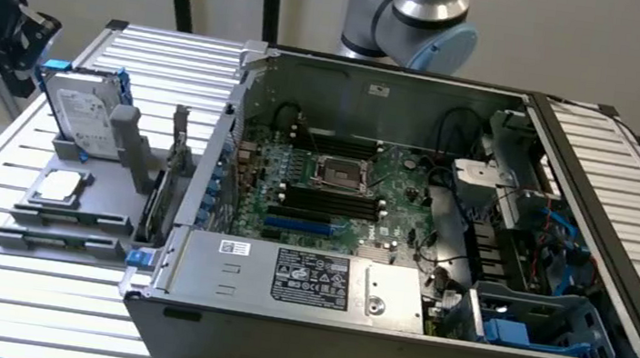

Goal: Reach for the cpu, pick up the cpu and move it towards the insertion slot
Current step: 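Pick up the cpu and move it towards the insertion slot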

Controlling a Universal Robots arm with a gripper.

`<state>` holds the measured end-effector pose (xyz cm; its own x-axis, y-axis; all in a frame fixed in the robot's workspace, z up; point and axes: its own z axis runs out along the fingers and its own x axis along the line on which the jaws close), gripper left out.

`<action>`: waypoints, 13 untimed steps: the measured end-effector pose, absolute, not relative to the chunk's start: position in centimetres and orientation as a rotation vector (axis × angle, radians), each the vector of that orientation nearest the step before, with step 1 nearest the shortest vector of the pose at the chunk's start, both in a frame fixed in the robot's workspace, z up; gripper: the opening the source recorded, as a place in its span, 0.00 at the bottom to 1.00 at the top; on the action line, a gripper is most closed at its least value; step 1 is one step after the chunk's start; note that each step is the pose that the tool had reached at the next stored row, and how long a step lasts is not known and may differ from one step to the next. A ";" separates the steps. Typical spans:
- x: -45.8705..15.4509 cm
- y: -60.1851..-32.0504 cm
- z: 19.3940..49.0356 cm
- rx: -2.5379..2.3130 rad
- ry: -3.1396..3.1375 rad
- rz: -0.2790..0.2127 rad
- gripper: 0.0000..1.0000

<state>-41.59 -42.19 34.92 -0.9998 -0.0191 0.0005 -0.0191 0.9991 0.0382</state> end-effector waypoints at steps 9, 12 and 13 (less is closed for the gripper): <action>-41.8 -41.9 34.6 0.031 -3.140 -0.058 0.11; -42.2 -41.3 34.4 0.033 -3.140 -0.055 0.11; -42.4 -41.2 34.4 0.035 -3.140 -0.054 0.11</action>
